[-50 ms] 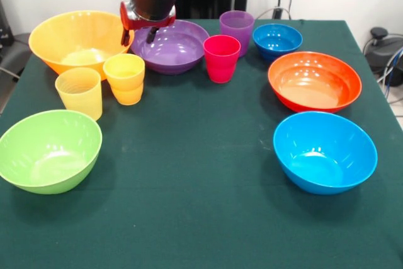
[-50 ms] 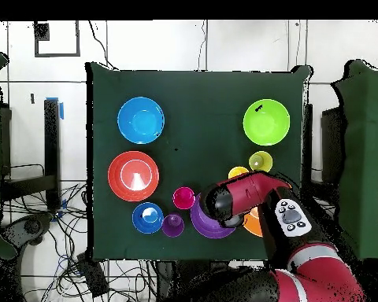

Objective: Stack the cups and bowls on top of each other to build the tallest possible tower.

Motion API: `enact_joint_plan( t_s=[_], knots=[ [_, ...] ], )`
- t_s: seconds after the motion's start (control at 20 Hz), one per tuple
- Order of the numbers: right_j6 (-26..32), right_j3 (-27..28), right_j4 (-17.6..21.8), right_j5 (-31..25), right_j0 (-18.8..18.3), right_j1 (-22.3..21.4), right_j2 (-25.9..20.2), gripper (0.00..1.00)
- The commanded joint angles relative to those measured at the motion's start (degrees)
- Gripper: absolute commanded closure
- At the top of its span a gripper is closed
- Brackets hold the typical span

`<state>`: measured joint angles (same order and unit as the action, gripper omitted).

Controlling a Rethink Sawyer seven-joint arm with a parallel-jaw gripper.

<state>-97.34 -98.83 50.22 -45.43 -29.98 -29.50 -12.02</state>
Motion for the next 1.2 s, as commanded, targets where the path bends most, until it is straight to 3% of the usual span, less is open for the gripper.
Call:
enact_joint_plan(
  t_s=[0.05,0.6,0.75,1.2],
  knots=[
    [9.66,4.21,3.23,2.83,-0.40,0.47,-4.65,0.00],
    [10.40,4.25,2.21,4.56,-2.71,1.21,-6.59,0.00],
    [11.69,4.91,4.89,4.46,-1.33,0.41,-6.46,0.00],
    [10.95,4.34,4.27,5.19,-2.24,0.49,-7.33,0.00]
  ],
)
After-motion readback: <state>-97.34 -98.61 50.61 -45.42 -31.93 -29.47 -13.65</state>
